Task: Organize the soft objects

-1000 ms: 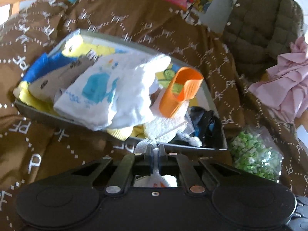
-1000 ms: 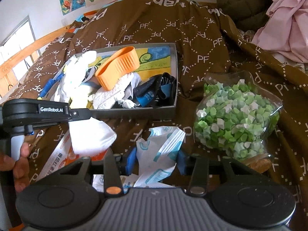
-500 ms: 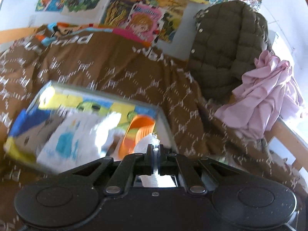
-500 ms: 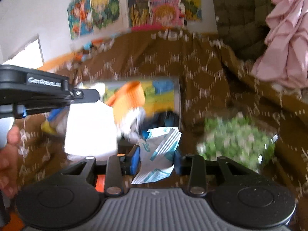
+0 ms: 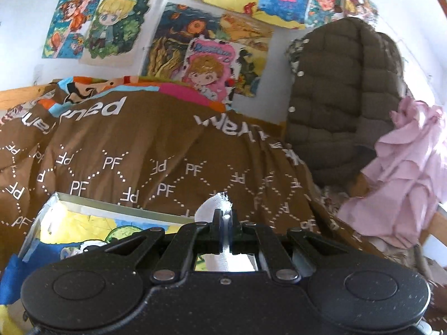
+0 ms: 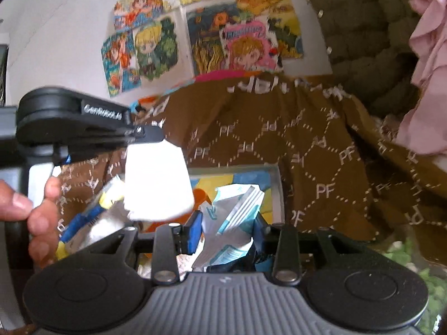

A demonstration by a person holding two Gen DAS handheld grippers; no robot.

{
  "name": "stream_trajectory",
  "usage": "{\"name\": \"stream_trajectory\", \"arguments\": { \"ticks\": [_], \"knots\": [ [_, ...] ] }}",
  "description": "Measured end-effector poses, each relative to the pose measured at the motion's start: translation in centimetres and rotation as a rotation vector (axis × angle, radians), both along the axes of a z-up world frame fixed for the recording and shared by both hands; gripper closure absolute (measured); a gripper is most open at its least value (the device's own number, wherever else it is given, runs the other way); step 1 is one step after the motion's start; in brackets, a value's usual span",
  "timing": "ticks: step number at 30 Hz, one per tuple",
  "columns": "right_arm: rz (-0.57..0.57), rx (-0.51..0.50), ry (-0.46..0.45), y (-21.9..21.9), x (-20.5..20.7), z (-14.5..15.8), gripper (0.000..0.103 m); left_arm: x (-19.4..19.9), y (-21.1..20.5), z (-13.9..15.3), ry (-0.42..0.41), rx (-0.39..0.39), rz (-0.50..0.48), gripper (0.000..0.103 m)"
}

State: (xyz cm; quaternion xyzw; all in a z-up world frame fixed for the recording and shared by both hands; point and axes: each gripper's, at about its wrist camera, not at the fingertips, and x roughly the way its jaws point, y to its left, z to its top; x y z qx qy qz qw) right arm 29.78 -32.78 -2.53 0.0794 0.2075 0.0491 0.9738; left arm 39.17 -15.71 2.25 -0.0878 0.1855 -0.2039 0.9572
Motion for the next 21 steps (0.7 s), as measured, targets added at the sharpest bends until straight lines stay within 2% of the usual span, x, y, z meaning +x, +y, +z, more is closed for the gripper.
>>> {"name": "stream_trajectory", "arguments": {
  "ticks": [5, 10, 15, 21],
  "knots": [
    [0.004, -0.048, 0.037, 0.6, 2.1, -1.0, 0.059, 2.6, -0.2, -1.6, 0.037, 0.038, 0.048, 0.1],
    [-0.018, -0.085, 0.072, 1.0, 3.6, -1.6, 0.054, 4.3, 0.4, -3.5, 0.123, 0.094, 0.106, 0.1],
    [-0.034, -0.082, 0.091, 0.4, 4.2, -2.2, 0.048, 4.7, 1.0, -5.1, 0.174, 0.123, 0.119, 0.099],
    [-0.043, -0.081, 0.087, 0.1, 3.8, -2.0, 0.038, 4.1, 0.9, -5.6, 0.181, 0.139, 0.119, 0.094]
  ]
}}
